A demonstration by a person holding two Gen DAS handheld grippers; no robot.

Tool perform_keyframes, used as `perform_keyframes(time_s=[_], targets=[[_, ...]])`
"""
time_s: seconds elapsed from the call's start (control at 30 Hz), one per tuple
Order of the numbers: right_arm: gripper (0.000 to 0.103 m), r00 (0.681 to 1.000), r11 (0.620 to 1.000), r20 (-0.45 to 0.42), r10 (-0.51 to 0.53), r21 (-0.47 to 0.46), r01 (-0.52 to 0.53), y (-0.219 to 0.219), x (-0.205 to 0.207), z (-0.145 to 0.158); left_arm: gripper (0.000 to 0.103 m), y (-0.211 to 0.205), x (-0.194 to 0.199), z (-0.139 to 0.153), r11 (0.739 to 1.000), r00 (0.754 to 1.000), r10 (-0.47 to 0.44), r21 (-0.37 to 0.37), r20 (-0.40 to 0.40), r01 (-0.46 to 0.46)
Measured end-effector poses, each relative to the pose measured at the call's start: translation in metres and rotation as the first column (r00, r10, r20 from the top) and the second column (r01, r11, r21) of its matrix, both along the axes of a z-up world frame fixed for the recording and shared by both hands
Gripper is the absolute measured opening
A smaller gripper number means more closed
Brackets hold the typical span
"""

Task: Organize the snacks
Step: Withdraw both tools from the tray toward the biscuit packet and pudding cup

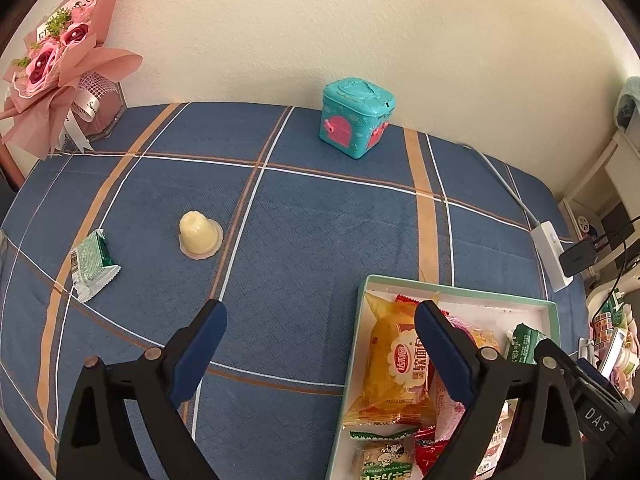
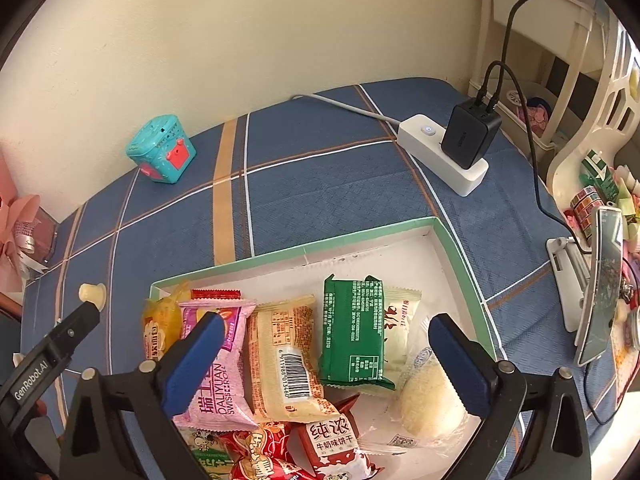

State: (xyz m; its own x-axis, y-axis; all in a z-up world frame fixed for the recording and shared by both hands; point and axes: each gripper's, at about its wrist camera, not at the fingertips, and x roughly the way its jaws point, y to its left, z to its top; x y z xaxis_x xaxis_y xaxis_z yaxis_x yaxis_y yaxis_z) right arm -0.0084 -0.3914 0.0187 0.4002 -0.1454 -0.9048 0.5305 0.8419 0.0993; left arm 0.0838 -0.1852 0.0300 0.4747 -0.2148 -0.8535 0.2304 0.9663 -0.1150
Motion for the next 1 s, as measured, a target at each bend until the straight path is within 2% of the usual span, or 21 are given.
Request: perform_keyframes(time_s=[0.3, 0.57, 0.73, 1.0], targets=[[0.103, 0.999, 0.999, 0.006, 0.043, 0.0, -0.043, 0.024, 0.011, 0.001, 0.095, 0.028, 0.01, 0.007, 0.998, 0.999, 0.043, -0.04, 0.027, -0.042], [0.103, 0.994, 0.993, 0.009, 0.113, -0.018, -0.113, 0.063, 0.031, 0.006, 0.095, 0.078, 0.025, 0.01, 0.992, 0.991, 0.128, -0.021, 0.04, -0.127], [0.103, 0.986, 0.985, 0.005, 0.167, -0.038, -0.166, 0.095, 0.043, 0.006, 0.095, 0.125, 0.033, 0.01, 0.977, 0.977, 0.211, 0.006, 0.036, -0.211], [0.103, 0.965, 0.963, -0.01, 0.264, -0.063, -0.264, 0.15, 0.062, 0.003, 0.095, 0.197, 0.045, 0.005, 0.939, 0.939, 0.342, 0.02, 0.012, -0.343]])
